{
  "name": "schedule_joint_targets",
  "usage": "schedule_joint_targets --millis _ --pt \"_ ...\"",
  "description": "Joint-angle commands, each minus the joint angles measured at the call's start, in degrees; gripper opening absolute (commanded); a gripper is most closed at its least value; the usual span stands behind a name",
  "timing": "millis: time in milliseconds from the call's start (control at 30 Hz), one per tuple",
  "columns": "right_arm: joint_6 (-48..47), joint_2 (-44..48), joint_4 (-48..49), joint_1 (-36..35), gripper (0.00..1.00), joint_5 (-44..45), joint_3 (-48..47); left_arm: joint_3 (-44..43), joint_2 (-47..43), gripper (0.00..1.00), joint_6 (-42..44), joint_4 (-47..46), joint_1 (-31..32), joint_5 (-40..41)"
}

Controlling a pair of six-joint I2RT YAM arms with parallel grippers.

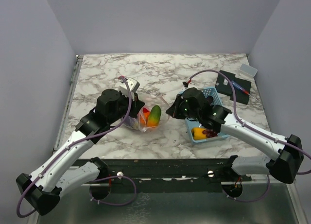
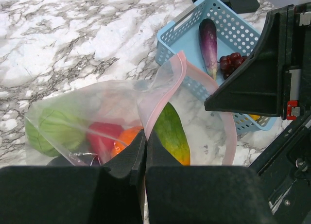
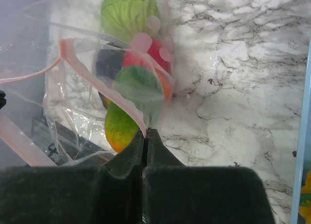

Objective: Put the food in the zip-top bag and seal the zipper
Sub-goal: Adjust the zipper food storage bag at the center of the board.

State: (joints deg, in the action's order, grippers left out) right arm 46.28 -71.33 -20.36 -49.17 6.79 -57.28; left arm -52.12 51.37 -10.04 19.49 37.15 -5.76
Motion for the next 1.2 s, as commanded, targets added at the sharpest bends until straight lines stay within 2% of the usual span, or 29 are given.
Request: schedule_joint_targets --millis 0,367,500,733,1033,1167 --pt "-3.56 3.09 -2.44 -0.14 0.00 1.33 -5.44 -5.20 -2.55 0.00 -0.88 2.00 0.02 1.16" --pt "-10.03 4.65 -9.98 -0.14 0.00 2.71 -17.21 -15.80 -1.76 0.00 -2.17 11.37 0.03 1.53" --pt "-11.47 3.57 -11.95 -0.14 0.00 1.54 -20.86 -14.81 -1.88 0.00 -4.62 11.41 0.03 0.57" --pt "-14.11 2.24 -14.60 -0.13 0.01 0.78 -25.99 -7.48 -2.59 0.00 -8.15 10.05 0.02 2.92" --pt "-13.21 -1.12 -10.33 -0.14 0.00 0.16 -17.26 -1.89 -0.87 0.00 -10.57 6.86 0.08 3.42" --pt "-13.33 -0.56 -10.42 -0.14 0.00 1.52 -16.56 -0.80 0.51 0.00 -10.41 6.21 0.05 3.52"
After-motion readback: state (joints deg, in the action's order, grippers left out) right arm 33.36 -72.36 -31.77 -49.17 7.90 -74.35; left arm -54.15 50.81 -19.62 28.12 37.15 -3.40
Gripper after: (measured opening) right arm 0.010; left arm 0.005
